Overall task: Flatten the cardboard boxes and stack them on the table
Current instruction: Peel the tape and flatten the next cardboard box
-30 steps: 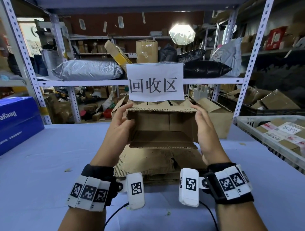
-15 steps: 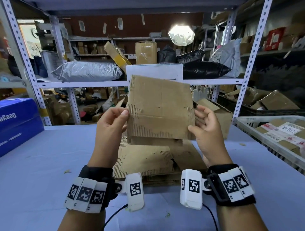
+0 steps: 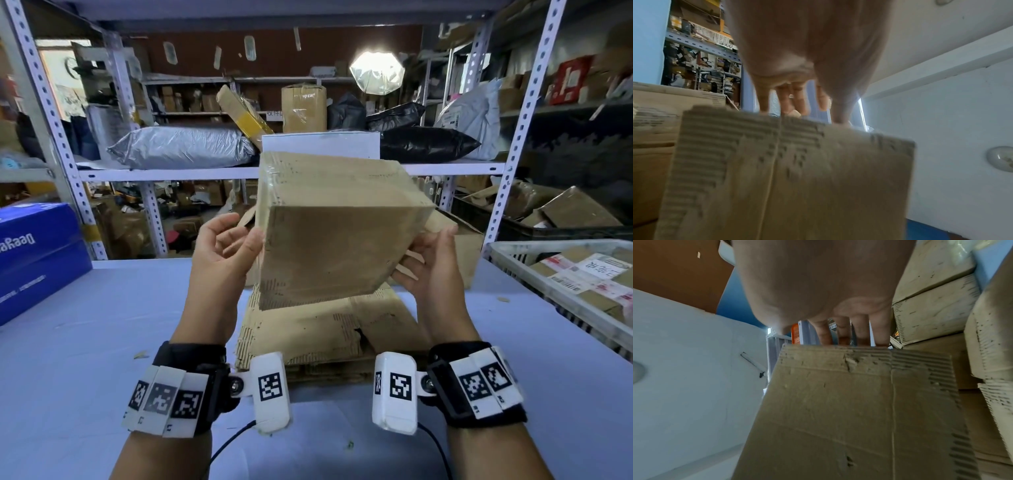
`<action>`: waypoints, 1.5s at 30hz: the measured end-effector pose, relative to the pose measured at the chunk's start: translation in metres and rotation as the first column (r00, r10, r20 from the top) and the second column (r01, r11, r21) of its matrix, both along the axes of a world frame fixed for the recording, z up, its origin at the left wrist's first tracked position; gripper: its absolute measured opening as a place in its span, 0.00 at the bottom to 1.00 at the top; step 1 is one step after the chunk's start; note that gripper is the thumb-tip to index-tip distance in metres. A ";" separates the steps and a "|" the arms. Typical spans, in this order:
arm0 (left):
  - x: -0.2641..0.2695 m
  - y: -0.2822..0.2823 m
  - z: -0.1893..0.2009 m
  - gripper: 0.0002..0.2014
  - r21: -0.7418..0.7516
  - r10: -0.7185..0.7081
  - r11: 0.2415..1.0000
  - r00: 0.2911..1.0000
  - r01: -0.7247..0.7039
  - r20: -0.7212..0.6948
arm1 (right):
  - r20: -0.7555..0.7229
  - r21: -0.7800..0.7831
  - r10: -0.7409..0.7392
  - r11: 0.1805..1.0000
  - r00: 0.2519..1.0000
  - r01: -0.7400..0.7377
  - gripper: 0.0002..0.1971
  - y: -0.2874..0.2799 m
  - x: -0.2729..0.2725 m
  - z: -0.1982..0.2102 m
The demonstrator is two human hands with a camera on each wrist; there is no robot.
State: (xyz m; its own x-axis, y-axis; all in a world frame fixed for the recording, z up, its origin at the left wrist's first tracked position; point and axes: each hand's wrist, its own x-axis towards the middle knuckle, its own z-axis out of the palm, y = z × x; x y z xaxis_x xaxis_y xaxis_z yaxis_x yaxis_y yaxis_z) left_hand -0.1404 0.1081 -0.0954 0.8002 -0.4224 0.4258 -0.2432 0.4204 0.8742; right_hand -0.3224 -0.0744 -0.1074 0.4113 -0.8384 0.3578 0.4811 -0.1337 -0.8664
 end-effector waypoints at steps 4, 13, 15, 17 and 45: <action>0.000 0.001 0.000 0.64 0.329 -0.088 0.938 0.993 0.107 -0.074 | 0.109 0.122 -0.007 0.993 0.994 -0.006 0.24 0.001 -0.001 0.000; -0.020 -0.015 -0.005 0.56 0.208 -0.325 0.912 0.933 0.353 -0.157 | -0.015 0.246 -0.090 0.965 0.996 0.091 0.15 -0.016 -0.006 -0.008; -0.019 -0.015 -0.004 0.54 0.152 -0.287 0.941 0.952 0.301 -0.105 | -0.122 0.182 -0.095 0.976 0.988 0.116 0.13 -0.019 -0.004 -0.011; -0.017 -0.012 -0.002 0.54 0.129 -0.235 0.964 0.972 0.234 -0.011 | -0.196 0.124 -0.096 0.985 0.976 0.122 0.14 -0.018 -0.001 -0.011; -0.001 0.002 -0.001 0.58 0.171 0.048 0.977 0.916 -0.125 0.398 | -0.276 -0.465 -0.282 0.876 0.919 0.129 0.25 0.025 0.010 0.006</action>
